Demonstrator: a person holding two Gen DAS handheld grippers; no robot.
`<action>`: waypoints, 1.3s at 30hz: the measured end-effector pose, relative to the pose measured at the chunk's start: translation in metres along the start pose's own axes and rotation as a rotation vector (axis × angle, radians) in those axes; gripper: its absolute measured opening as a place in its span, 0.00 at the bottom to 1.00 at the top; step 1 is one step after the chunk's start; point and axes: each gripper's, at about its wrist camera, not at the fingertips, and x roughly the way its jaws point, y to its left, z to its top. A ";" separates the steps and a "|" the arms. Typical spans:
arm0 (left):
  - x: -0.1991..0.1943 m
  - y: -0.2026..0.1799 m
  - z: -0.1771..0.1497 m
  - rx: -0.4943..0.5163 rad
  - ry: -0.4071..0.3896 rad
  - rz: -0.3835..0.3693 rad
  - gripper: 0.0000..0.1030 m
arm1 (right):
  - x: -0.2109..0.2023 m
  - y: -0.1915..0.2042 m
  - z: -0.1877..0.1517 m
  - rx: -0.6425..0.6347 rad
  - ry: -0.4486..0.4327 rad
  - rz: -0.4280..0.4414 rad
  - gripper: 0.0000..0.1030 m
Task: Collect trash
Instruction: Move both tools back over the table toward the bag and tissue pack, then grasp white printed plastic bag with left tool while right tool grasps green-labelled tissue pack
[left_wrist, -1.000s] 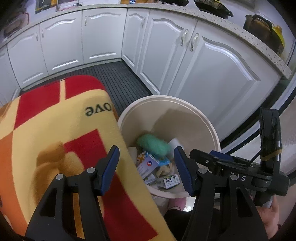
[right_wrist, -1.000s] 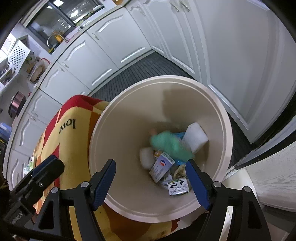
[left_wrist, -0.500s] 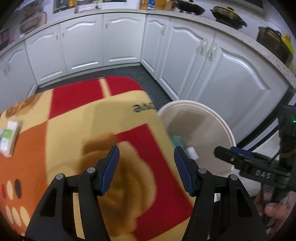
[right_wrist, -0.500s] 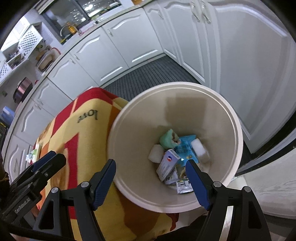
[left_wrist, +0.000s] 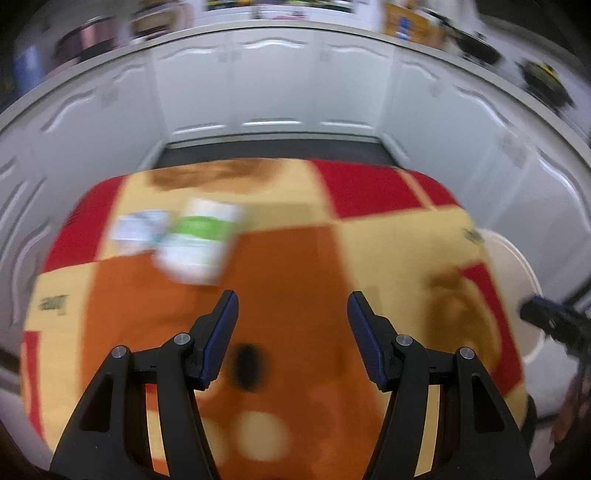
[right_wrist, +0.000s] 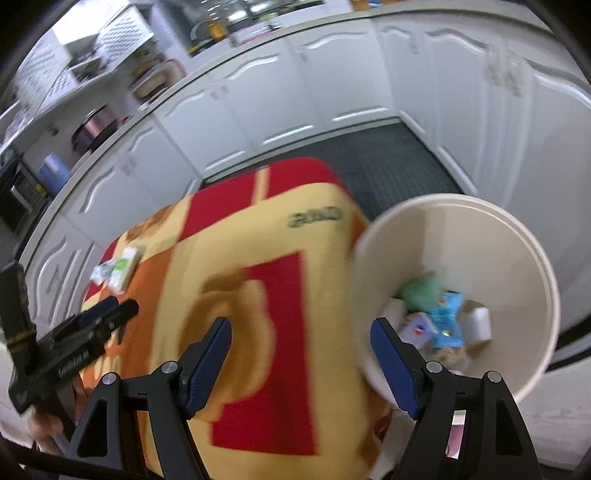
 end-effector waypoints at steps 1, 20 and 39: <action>-0.001 0.016 0.004 -0.030 -0.003 0.019 0.58 | 0.004 0.009 0.001 -0.014 0.005 0.009 0.73; 0.058 0.139 0.041 -0.292 0.089 0.023 0.22 | 0.093 0.152 0.021 -0.220 0.125 0.159 0.73; -0.003 0.180 -0.011 -0.255 0.006 0.072 0.17 | 0.199 0.281 0.049 -0.365 0.222 0.062 0.73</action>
